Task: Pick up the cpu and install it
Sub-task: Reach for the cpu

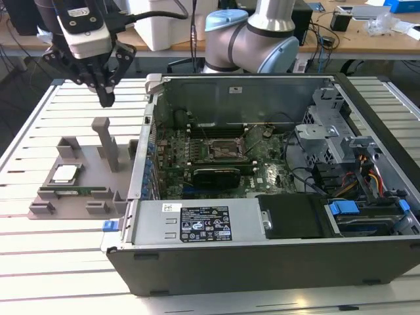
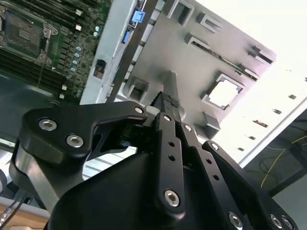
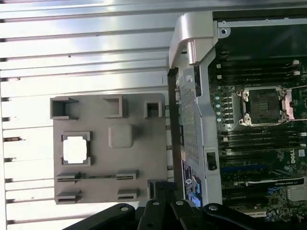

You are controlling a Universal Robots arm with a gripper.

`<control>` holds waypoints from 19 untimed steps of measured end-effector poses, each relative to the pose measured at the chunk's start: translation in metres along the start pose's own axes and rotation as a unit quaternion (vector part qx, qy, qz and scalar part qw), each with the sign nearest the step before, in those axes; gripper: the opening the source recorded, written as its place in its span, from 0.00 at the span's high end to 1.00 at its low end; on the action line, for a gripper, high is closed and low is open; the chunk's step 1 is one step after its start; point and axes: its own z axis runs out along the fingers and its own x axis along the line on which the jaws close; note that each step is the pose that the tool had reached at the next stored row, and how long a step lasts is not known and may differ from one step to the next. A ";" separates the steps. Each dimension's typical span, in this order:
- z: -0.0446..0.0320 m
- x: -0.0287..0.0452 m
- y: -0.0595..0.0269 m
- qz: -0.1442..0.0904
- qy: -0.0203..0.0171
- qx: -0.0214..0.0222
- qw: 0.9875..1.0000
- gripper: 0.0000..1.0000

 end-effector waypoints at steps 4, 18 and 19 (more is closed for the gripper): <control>-0.0003 0.0138 -0.0010 0.000 0.000 0.000 1.000 0.89; -0.0013 0.0494 -0.0037 0.000 0.000 0.000 1.000 0.89; -0.0013 0.0514 -0.0038 0.000 0.000 0.000 1.000 0.89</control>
